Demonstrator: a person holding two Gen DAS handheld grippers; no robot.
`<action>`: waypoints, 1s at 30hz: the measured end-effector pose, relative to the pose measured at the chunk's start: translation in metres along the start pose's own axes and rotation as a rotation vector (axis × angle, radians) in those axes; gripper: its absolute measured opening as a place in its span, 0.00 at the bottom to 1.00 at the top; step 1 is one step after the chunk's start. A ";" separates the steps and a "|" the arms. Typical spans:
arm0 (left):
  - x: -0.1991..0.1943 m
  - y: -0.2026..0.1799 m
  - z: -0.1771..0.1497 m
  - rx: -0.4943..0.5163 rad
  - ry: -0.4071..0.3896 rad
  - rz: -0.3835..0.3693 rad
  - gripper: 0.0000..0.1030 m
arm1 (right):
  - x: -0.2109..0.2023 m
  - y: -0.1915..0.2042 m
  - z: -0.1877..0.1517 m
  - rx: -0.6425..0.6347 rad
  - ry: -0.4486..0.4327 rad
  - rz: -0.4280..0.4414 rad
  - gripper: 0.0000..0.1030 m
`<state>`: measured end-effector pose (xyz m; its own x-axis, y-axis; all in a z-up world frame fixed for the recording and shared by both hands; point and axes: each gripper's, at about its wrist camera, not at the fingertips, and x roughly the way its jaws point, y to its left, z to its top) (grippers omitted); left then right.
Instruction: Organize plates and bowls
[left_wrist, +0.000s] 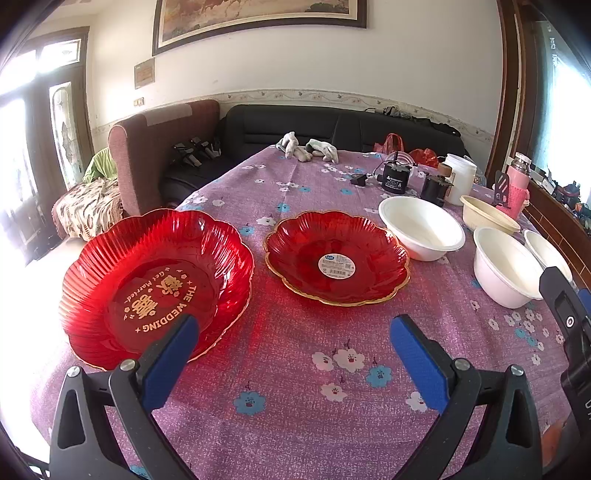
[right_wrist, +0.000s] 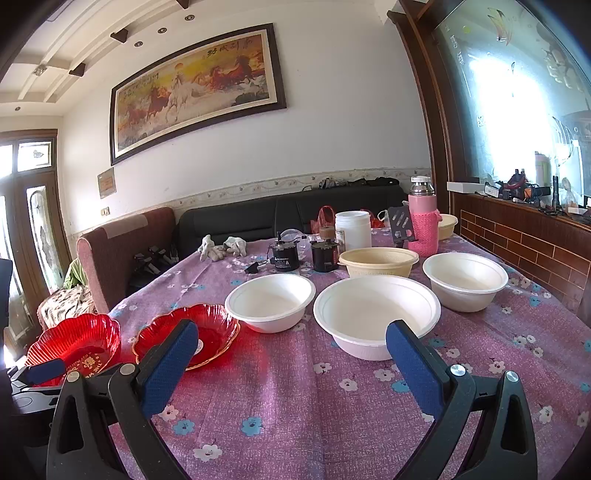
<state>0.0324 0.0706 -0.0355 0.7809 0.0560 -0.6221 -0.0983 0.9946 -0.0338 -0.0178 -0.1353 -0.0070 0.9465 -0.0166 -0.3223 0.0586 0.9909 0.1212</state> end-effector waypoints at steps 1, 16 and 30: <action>0.000 0.000 0.000 0.001 0.000 0.002 1.00 | 0.000 0.000 0.000 0.001 0.000 0.000 1.00; 0.002 -0.001 -0.002 0.008 0.006 -0.002 1.00 | 0.001 0.000 0.000 0.004 0.007 0.000 1.00; -0.004 0.021 0.036 0.007 0.043 0.013 1.00 | 0.020 0.011 0.034 0.043 0.151 0.047 1.00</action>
<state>0.0491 0.0940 -0.0059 0.7521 0.0656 -0.6558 -0.1038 0.9944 -0.0196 0.0128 -0.1291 0.0201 0.8900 0.0531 -0.4528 0.0319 0.9835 0.1781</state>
